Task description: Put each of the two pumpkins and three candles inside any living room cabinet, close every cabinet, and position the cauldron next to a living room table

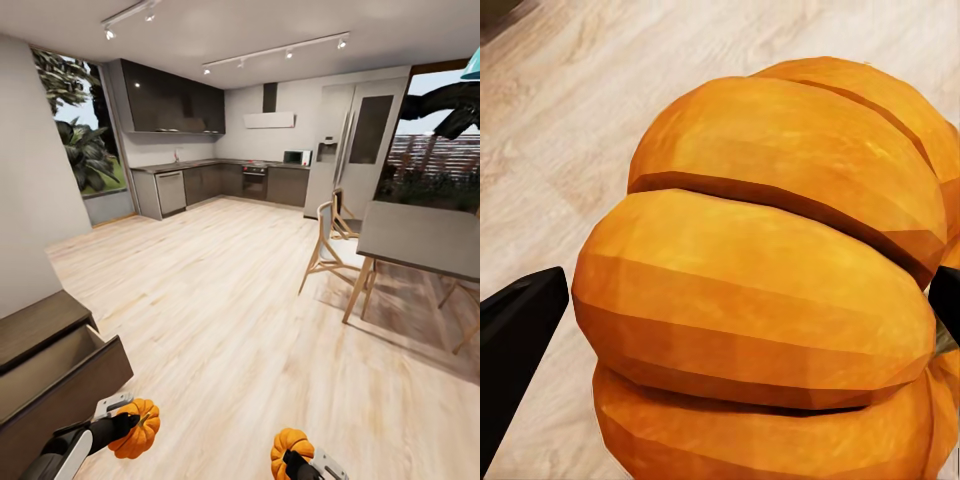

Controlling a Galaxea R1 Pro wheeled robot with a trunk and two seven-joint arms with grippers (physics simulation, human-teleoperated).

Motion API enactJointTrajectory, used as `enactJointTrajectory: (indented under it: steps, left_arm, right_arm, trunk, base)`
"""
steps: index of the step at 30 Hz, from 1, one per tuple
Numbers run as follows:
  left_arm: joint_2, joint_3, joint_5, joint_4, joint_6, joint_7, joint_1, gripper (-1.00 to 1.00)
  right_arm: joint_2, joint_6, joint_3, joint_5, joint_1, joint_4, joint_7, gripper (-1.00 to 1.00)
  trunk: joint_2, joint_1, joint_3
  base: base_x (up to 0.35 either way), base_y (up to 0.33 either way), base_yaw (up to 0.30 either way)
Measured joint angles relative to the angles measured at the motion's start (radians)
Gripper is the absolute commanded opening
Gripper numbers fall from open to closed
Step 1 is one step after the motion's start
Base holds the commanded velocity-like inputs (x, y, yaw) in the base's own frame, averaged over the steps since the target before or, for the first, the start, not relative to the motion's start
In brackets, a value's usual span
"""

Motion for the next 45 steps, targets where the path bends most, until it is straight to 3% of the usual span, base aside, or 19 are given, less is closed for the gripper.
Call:
enactJointTrajectory:
  steps: [24, 45]
  left_arm:
    - [0.0, 0.001, 0.001, -0.001, 0.0, -0.001, 0.0, -1.0]
    - [0.0, 0.003, 0.002, -0.001, 0.009, -0.004, 0.0, -1.0]
  right_arm:
    - [0.001, 0.0, 0.002, 0.005, 0.0, 0.015, 0.0, -1.0]
    - [0.003, 0.0, 0.007, 0.011, 0.0, 0.015, 0.0, -1.0]
  trunk:
    - [0.0, 0.0, 0.0]
    - [0.007, -0.003, 0.003]
  base:
    - [0.047, -0.091, 0.289]
    - [0.0, -0.004, 0.289]
